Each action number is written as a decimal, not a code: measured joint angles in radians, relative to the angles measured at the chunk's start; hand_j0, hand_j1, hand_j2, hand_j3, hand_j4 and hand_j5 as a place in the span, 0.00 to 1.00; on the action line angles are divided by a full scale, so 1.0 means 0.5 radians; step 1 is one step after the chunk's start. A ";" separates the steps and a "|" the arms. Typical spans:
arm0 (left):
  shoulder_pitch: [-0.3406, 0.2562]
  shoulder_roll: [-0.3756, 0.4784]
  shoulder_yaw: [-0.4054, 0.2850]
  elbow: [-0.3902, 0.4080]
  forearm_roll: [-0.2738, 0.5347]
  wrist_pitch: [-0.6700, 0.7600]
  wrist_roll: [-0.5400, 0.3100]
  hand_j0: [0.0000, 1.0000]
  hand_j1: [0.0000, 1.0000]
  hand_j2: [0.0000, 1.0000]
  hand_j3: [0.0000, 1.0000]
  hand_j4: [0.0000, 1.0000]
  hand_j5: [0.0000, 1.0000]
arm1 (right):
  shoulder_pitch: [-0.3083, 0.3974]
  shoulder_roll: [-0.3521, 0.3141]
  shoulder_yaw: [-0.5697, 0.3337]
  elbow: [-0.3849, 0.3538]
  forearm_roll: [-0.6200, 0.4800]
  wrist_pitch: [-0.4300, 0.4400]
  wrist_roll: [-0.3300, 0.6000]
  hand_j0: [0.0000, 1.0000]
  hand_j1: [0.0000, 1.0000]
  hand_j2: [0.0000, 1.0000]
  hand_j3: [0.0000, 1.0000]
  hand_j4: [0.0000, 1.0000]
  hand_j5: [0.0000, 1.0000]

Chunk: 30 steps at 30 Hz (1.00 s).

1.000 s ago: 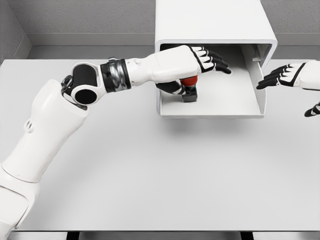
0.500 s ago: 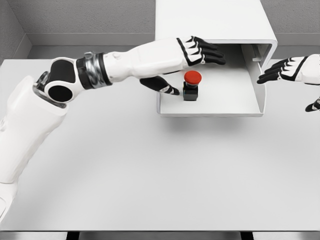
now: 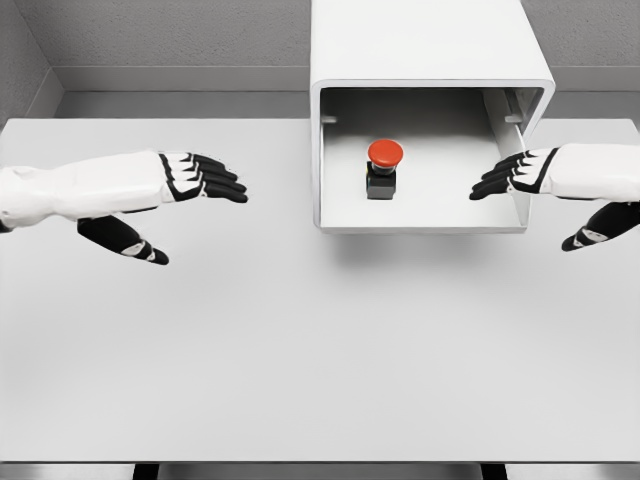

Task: Slide open multi-storey tabletop storage cabinets and put open load switch and slide close multi-storey tabletop storage cabinets

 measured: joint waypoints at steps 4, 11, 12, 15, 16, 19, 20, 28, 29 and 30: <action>0.019 0.014 -0.003 -0.007 0.003 0.001 -0.001 1.00 1.00 1.00 1.00 1.00 1.00 | 0.000 0.093 -0.004 0.006 0.000 0.000 0.000 1.00 1.00 1.00 1.00 1.00 1.00; -0.006 -0.014 -0.001 -0.012 0.012 0.001 -0.001 1.00 1.00 1.00 1.00 1.00 1.00 | 0.015 0.189 -0.008 0.035 0.007 0.000 -0.004 1.00 1.00 1.00 1.00 1.00 1.00; -0.006 -0.016 -0.001 -0.013 0.014 0.001 -0.001 1.00 1.00 1.00 1.00 1.00 1.00 | 0.015 0.198 -0.007 0.043 0.010 0.000 -0.006 1.00 1.00 1.00 1.00 1.00 1.00; 0.009 -0.018 -0.001 -0.015 0.018 0.001 -0.001 1.00 1.00 1.00 1.00 1.00 1.00 | 0.022 0.234 -0.001 0.085 0.028 0.000 -0.014 1.00 1.00 1.00 1.00 1.00 1.00; 0.015 -0.018 -0.002 -0.016 0.018 0.001 -0.001 1.00 1.00 1.00 1.00 1.00 1.00 | 0.025 0.252 0.003 0.107 0.038 0.000 -0.020 1.00 1.00 1.00 1.00 1.00 1.00; 0.015 -0.017 -0.003 -0.019 0.018 0.001 -0.001 1.00 1.00 1.00 1.00 1.00 1.00 | 0.028 0.307 0.011 0.170 0.058 0.000 -0.031 1.00 1.00 1.00 1.00 1.00 1.00; 0.012 -0.016 -0.003 -0.019 0.017 0.001 -0.001 1.00 1.00 1.00 1.00 1.00 1.00 | 0.028 0.326 0.012 0.191 0.070 0.000 -0.033 1.00 1.00 1.00 1.00 1.00 1.00; 0.015 -0.014 -0.002 -0.021 0.016 0.001 -0.001 1.00 1.00 1.00 1.00 1.00 1.00 | 0.061 0.382 0.017 0.256 0.121 0.000 -0.043 1.00 1.00 1.00 1.00 1.00 1.00; 0.015 -0.014 -0.002 -0.021 0.016 0.001 -0.001 1.00 1.00 1.00 1.00 1.00 1.00 | 0.061 0.388 0.017 0.260 0.126 0.001 -0.044 1.00 1.00 1.00 1.00 1.00 1.00; 0.015 -0.014 -0.002 -0.020 0.016 0.001 -0.001 1.00 1.00 1.00 1.00 1.00 1.00 | 0.061 0.395 0.016 0.264 0.146 0.001 -0.046 1.00 1.00 1.00 1.00 1.00 1.00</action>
